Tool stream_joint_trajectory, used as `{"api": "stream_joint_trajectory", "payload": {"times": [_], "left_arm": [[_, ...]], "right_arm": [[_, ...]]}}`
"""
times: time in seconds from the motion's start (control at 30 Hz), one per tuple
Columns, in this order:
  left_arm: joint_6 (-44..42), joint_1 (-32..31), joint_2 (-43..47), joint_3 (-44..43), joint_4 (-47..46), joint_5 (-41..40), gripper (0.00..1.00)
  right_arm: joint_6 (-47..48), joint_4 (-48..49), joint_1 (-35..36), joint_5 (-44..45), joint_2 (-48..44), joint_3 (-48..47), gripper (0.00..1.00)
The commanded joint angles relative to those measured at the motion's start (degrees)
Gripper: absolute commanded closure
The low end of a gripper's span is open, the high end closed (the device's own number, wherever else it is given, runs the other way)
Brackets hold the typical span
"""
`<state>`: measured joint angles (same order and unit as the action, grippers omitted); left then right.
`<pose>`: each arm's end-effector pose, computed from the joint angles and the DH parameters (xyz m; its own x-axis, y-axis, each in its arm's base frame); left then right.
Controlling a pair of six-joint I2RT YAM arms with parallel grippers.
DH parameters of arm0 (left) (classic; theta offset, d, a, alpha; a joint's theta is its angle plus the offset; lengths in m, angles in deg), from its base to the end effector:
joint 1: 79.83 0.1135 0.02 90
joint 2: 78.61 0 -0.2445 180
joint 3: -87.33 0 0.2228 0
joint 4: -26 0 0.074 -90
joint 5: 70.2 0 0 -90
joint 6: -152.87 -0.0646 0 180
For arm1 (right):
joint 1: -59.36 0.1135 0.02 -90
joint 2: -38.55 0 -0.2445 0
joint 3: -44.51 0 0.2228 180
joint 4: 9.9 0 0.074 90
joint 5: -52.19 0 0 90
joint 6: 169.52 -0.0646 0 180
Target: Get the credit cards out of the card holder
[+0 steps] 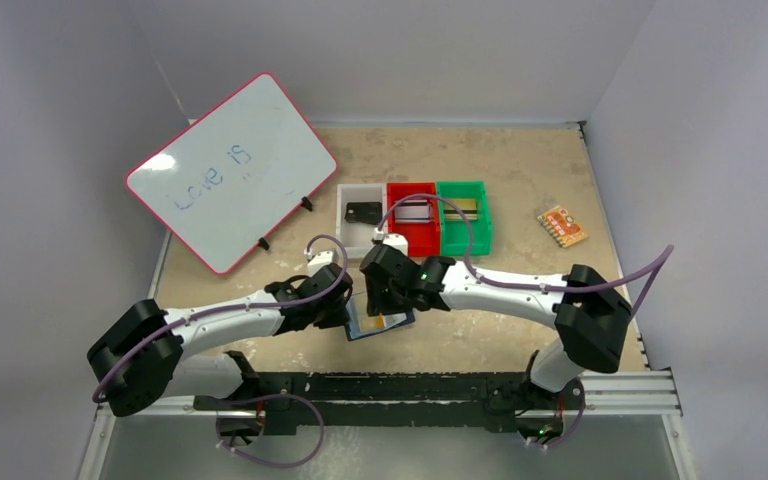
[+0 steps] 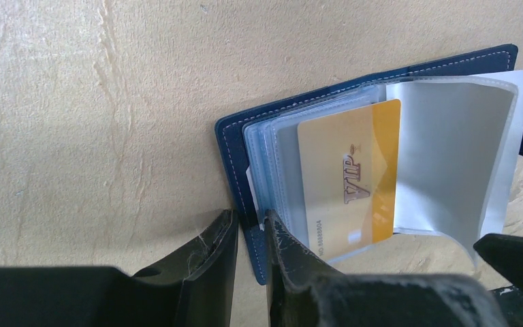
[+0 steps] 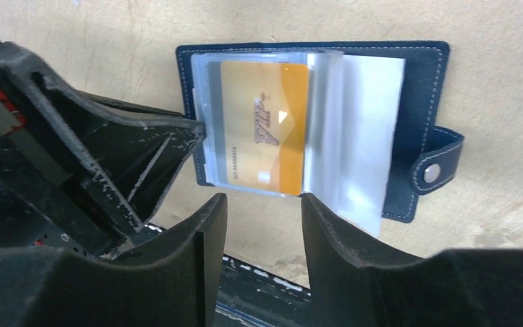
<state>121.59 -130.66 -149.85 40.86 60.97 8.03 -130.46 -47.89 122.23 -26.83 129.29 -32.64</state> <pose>0.1446 -0.1567 0.1331 -0.8764 -0.2489 -0.4122 -0.1059 0.9347 -0.3392 0.1592 0.2837 0.1980 -0.8616 -0.0100 -0.5075 -0.2391 0.8899 0.3885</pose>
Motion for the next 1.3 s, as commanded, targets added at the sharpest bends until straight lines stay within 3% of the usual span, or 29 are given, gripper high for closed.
{"api": "stream_joint_trajectory", "payload": {"times": [0.0, 0.1, 0.3, 0.43, 0.53, 0.6, 0.73, 0.9, 1.27], "left_arm": [[-1.13, -0.4, 0.79, -1.67, -0.83, -0.35, 0.8], [-1.11, -0.39, 0.94, -1.59, -0.73, -0.49, 0.8], [-1.15, -0.4, 1.1, -1.62, -0.57, -0.51, 0.8], [-1.31, -0.41, 2.06, -2.35, 0.2, -0.98, 0.79], [-1.34, -0.35, 3.06, -2.93, 0.94, -1.77, 0.79], [-1.41, -0.41, 3.24, -3.43, 1.48, -2.09, 0.79], [-1.35, -0.41, 3.17, -3.68, 2.17, -2.41, 0.78], [-0.83, -0.34, 4.22, -3.63, 2.74, -2.72, 0.76], [-0.49, -0.37, 6.19, -3.7, -2.66, -0.73, 0.68]], "right_arm": [[-1.9, -3.68, -2.04, 3.37, -1.5, 1.02, 0.54], [-3.58, -8.14, -4.57, 6.44, -1.06, 2.53, 0.56], [-4.75, -6.35, -8.15, 5.47, -8.22, 7.17, 0.58], [-1.47, 1.39, -7.97, 3.22, -14.25, 6.6, 0.58], [1.35, 11.65, -7.96, -4.91, -16.07, 8.36, 0.58], [2.88, 16.96, -8.1, -12.45, -14.57, 9.35, 0.58], [4.83, 22.53, -7.94, -18.15, -8.57, 8.27, 0.61], [2.6, 18.07, -8.09, -16.63, -2.76, 7.41, 0.67], [2.56, 22.31, -10.89, -18.34, -1.21, 13.42, 0.64]]}}
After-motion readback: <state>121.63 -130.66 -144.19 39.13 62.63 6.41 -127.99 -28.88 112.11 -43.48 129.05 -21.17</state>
